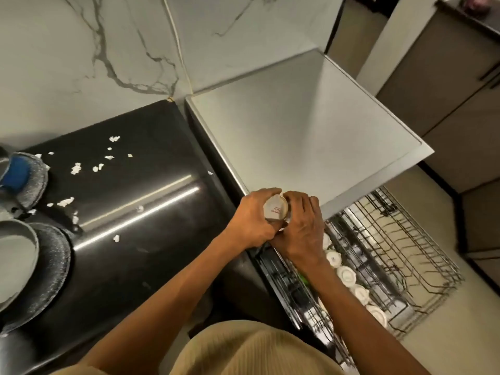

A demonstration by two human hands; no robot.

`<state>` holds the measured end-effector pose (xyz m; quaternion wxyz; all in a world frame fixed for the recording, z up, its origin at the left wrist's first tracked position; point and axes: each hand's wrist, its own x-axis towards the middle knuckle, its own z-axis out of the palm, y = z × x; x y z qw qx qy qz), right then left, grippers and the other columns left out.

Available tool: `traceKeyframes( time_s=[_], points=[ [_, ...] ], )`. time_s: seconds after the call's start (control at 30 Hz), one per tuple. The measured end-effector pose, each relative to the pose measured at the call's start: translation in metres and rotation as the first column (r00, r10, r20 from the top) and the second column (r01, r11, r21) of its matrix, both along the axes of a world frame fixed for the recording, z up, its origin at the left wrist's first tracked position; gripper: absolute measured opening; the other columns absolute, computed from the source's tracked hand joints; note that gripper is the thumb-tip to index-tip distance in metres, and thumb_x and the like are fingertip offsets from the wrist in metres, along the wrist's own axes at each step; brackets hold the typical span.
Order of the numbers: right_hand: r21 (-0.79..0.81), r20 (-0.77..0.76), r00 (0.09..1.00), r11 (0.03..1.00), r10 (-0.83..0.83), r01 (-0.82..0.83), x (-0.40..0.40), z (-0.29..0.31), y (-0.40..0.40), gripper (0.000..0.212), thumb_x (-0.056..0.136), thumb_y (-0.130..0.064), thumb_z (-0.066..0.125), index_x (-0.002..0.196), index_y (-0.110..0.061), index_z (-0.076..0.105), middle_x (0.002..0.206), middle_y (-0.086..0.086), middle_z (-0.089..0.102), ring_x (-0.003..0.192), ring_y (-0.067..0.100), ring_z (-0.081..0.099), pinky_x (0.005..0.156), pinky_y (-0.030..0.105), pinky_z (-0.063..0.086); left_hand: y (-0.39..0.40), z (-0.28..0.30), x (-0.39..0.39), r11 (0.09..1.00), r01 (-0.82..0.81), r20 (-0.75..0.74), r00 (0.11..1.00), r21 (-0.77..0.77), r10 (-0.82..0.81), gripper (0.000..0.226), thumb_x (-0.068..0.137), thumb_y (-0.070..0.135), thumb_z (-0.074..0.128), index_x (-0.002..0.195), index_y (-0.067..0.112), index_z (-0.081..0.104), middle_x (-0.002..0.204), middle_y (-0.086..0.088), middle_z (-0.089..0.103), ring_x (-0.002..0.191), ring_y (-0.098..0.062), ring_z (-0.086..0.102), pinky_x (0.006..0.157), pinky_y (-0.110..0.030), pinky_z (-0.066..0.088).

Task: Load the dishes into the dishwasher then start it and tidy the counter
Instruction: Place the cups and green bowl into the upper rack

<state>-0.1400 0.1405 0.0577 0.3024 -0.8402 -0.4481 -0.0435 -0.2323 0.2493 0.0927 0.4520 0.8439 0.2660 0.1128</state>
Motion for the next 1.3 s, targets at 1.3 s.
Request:
traceKeyframes(
  time_s=[1.3],
  points=[
    [-0.395,-0.411,0.907,0.878,0.094,-0.27,0.2,-0.242,-0.063,0.102,0.065,-0.035,0.083,0.149,-0.004,0.034,0.145,0.018,0.045,0.125,0.035,0.053,0.101,0.037,0.051,-0.196,-0.236,0.062,0.98,0.182,-0.709,0.702,0.086,-0.068,0.091,0.08,0.05,0.024,0.155,-0.001,0.017,0.164,-0.021,0.012,0.153,-0.032,0.004,0.125,-0.042,0.007]
  ],
)
